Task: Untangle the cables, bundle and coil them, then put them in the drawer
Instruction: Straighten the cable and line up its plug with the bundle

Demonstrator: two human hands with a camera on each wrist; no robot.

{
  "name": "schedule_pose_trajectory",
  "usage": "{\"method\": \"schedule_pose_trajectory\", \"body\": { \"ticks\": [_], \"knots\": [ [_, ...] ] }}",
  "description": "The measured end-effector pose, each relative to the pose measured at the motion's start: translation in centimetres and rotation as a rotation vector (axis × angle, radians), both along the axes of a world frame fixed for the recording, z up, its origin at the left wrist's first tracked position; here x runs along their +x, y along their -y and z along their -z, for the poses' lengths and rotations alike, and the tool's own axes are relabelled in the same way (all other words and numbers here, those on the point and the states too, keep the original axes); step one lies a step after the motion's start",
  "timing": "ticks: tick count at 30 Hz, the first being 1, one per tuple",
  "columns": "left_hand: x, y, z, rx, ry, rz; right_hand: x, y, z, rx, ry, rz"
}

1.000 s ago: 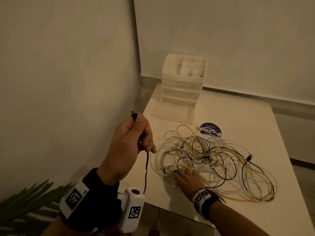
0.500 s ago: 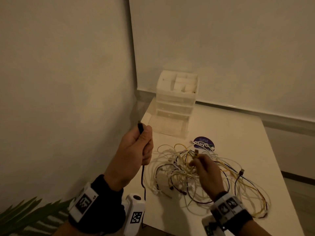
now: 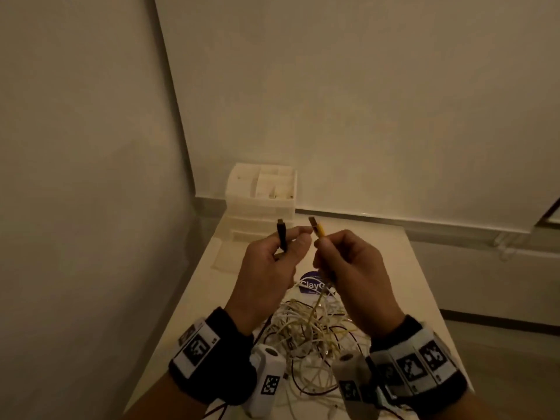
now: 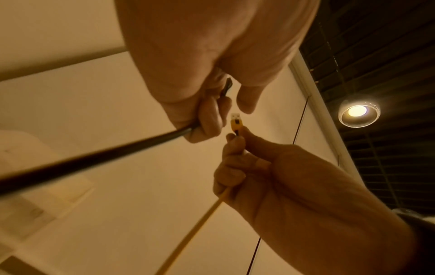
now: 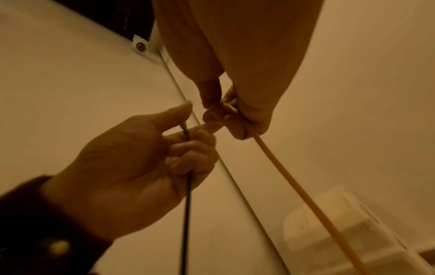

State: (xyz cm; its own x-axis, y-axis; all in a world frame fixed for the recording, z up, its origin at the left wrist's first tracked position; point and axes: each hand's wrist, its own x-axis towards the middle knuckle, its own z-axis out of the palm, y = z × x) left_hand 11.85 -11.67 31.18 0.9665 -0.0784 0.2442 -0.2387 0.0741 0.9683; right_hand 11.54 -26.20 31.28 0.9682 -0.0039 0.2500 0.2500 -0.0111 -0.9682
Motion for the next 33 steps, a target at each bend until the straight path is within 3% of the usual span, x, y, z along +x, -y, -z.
{"method": "schedule_pose_trajectory", "body": {
  "ticks": [6,13,15,18,21,24,27,29,33],
  "knots": [
    [0.1,2.1,0.2,0.024,0.008,-0.032,-1.1,-1.1,0.7,-0.03,0.066,0.061],
    [0.9,1.6,-0.7,0.169,0.203,-0.202,-0.7,-1.1,4.0,-0.19,0.138,-0.142],
    [1.5,0.4,-2.2,0.116,0.227,-0.245,-0.4,-1.6,6.9,-0.288,0.113,-0.21],
    [2.0,-2.3,-5.8,-0.144,0.269,-0.281,0.0,-1.4,12.8,-0.53,0.044,-0.289],
    [1.2,-4.8,-7.9,-0.215,0.34,-0.245,0.6,-0.1,16.1,-0.576,-0.025,-0.243],
    [-0.2,-6.1,-7.0,-0.078,0.255,-0.16,1.3,1.2,14.6,-0.44,-0.073,-0.172],
    [-1.1,-6.5,-4.0,0.371,0.301,-0.122,1.7,2.3,10.0,-0.342,-0.044,-0.154],
    [-1.3,-5.6,-2.0,0.588,0.272,-0.099,2.2,2.5,6.8,-0.333,0.025,-0.237],
    [-1.7,-3.2,-0.4,0.545,0.232,-0.108,2.3,1.3,1.9,-0.319,0.018,-0.423]
  ]
}}
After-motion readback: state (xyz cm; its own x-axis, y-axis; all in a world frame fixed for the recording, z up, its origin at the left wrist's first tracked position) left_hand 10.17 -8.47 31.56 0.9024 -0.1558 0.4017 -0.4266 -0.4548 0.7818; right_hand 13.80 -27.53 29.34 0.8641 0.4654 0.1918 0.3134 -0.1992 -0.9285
